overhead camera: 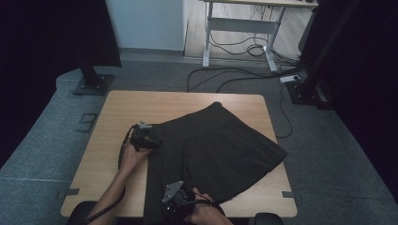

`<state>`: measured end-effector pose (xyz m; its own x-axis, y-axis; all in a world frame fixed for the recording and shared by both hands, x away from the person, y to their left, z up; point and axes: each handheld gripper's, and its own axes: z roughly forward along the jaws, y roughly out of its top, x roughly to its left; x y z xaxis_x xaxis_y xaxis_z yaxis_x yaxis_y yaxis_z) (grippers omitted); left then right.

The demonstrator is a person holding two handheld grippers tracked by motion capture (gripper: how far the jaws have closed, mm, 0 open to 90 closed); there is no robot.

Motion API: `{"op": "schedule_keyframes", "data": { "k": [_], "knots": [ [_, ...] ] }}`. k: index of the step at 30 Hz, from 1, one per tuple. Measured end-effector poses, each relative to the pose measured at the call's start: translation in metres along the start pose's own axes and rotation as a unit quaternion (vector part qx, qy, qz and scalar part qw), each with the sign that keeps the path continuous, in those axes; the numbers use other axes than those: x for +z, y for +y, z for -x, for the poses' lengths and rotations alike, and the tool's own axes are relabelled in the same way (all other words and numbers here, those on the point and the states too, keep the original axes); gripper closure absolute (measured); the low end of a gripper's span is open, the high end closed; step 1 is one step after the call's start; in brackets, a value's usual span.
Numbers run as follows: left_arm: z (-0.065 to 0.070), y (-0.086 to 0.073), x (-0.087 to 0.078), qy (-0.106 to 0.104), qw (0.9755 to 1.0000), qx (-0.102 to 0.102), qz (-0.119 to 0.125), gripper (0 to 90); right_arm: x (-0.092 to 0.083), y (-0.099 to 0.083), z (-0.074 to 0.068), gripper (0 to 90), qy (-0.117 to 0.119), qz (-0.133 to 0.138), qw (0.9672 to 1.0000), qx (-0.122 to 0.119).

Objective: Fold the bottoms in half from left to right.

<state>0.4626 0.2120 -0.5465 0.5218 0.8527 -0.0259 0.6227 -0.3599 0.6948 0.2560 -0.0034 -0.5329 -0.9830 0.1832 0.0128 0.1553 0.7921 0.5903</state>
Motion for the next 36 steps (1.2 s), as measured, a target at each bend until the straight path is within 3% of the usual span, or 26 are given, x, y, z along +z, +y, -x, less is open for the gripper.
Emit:
{"op": "schedule_keyframes", "data": {
  "k": [1, 4, 8, 10, 11, 12, 16, 24, 30, 36],
  "knots": [
    [0.000, 0.000, 0.000, 0.000, 1.0000, 0.000, 0.000, 18.0, -0.003, 0.000, 0.003, 54.0, 0.000, 0.004, 1.0000, 0.004],
    [0.001, 0.000, 0.000, -0.002, 1.0000, 0.001, 0.003, 20.5, -0.006, -0.005, 0.014, 68.0, 0.010, 0.019, 0.9996, 0.021],
    [0.003, 0.000, -0.001, -0.006, 0.9999, 0.003, 0.010, 29.2, -0.006, -0.002, 0.017, 76.5, 0.002, 0.010, 0.9996, 0.024],
    [0.005, 0.000, -0.002, -0.014, 0.9997, 0.007, 0.017, 43.4, -0.005, -0.002, 0.021, 78.4, 0.002, 0.016, 0.9992, 0.038],
    [0.007, 0.000, -0.002, -0.020, 0.9996, 0.008, 0.018, 59.3, -0.005, -0.003, 0.023, 78.8, 0.001, 0.018, 0.9989, 0.044],
    [0.009, 0.001, -0.002, -0.021, 0.9996, 0.007, 0.018, 59.3, -0.004, -0.003, 0.025, 79.1, 0.001, 0.021, 0.9987, 0.048],
    [0.011, 0.002, -0.001, -0.034, 0.9992, 0.008, 0.016, 76.4, -0.004, -0.003, 0.027, 79.2, 0.005, 0.024, 0.9983, 0.053],
    [0.003, -0.003, -0.013, -0.039, 0.9991, 0.013, -0.006, 78.9, 0.007, 0.008, 0.022, 79.3, 0.018, 0.034, 0.9983, 0.043],
    [-0.006, -0.014, -0.029, -0.032, 0.9991, 0.013, -0.026, 79.1, 0.028, 0.036, 0.008, 79.3, 0.041, 0.041, 0.9981, 0.020],
    [-0.023, -0.035, -0.053, -0.031, 0.9989, 0.003, -0.035, 78.6, 0.051, 0.064, -0.006, 79.2, 0.073, 0.046, 0.9963, 0.001]
  ]
}}
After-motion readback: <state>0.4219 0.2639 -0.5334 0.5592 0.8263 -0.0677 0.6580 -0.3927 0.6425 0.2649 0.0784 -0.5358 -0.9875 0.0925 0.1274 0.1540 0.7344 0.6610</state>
